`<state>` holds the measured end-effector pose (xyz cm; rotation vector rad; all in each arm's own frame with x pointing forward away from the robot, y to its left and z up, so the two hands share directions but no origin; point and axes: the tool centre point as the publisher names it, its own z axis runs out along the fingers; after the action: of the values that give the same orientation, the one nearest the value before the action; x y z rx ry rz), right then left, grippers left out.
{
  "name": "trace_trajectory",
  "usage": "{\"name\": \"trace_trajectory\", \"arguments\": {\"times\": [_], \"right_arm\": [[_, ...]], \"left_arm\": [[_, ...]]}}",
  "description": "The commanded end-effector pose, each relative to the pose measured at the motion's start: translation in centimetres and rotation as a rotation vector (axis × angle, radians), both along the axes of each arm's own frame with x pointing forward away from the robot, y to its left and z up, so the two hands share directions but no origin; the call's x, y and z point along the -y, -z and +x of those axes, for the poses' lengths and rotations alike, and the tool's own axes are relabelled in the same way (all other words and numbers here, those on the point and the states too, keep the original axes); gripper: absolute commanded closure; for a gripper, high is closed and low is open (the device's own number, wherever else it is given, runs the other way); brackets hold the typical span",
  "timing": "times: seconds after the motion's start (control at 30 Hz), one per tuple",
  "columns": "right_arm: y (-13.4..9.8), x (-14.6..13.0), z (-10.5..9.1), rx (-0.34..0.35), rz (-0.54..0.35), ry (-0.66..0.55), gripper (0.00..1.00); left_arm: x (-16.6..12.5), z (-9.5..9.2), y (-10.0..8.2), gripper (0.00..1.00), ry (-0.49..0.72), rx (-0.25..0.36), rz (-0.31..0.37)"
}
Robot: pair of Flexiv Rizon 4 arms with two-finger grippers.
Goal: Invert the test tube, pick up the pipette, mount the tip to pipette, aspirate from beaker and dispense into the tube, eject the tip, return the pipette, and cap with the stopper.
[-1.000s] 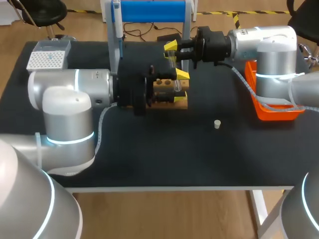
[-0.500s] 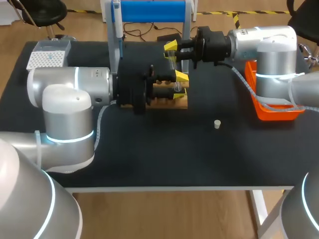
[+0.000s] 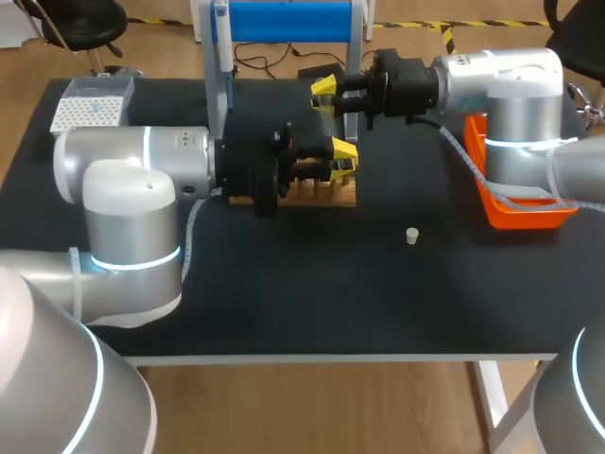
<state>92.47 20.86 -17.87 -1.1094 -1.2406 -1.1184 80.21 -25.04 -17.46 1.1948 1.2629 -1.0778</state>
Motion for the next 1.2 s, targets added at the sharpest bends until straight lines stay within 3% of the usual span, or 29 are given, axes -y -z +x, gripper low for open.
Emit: {"name": "trace_trajectory", "arguments": {"times": [0.03, 0.2, 0.23, 0.27, 0.73, 0.8, 0.9, 1.13, 1.17, 1.2], "right_arm": [[0.1, 0.1, -0.1, 0.001, -0.003, 0.000, 1.00], [0.1, 0.1, -0.1, 0.001, -0.003, 0.000, 0.98], [0.1, 0.1, -0.1, 0.001, -0.003, 0.000, 0.27], [0.1, 0.1, -0.1, 0.001, -0.003, 0.000, 0.00], [0.1, 0.1, -0.1, 0.001, -0.003, 0.000, 0.00], [-0.2, 0.2, -0.4, 0.213, -0.071, 0.006, 0.00], [-0.3, 1.2, -0.7, 0.443, -0.134, 0.020, 0.00], [-0.1, 4.4, -0.4, 0.885, -0.183, 0.009, 0.00], [0.0, 4.9, -0.3, 0.984, -0.186, 0.008, 0.00], [0.3, 5.4, -0.3, 1.143, -0.219, 0.023, 0.00]], "left_arm": [[0.0, -0.2, 0.1, 1.00, -0.017, 0.005, -0.014], [0.0, -0.2, 0.1, 1.00, -0.021, 0.000, -0.010], [0.0, -0.2, 0.1, 1.00, -0.021, 0.000, -0.010], [0.0, -0.2, 0.1, 1.00, -0.021, 0.000, -0.010], [0.0, -0.2, 0.1, 1.00, -0.021, 0.000, -0.010], [0.0, -0.2, 0.1, 1.00, -0.021, 0.000, -0.010], [0.0, -0.2, 0.1, 1.00, -0.021, 0.000, -0.010], [0.0, -0.2, 0.1, 1.00, -0.021, 0.000, -0.010], [0.0, -0.2, 0.1, 1.00, -0.021, 0.000, -0.010], [0.0, -0.2, 0.1, 1.00, -0.021, 0.000, -0.010]]}}
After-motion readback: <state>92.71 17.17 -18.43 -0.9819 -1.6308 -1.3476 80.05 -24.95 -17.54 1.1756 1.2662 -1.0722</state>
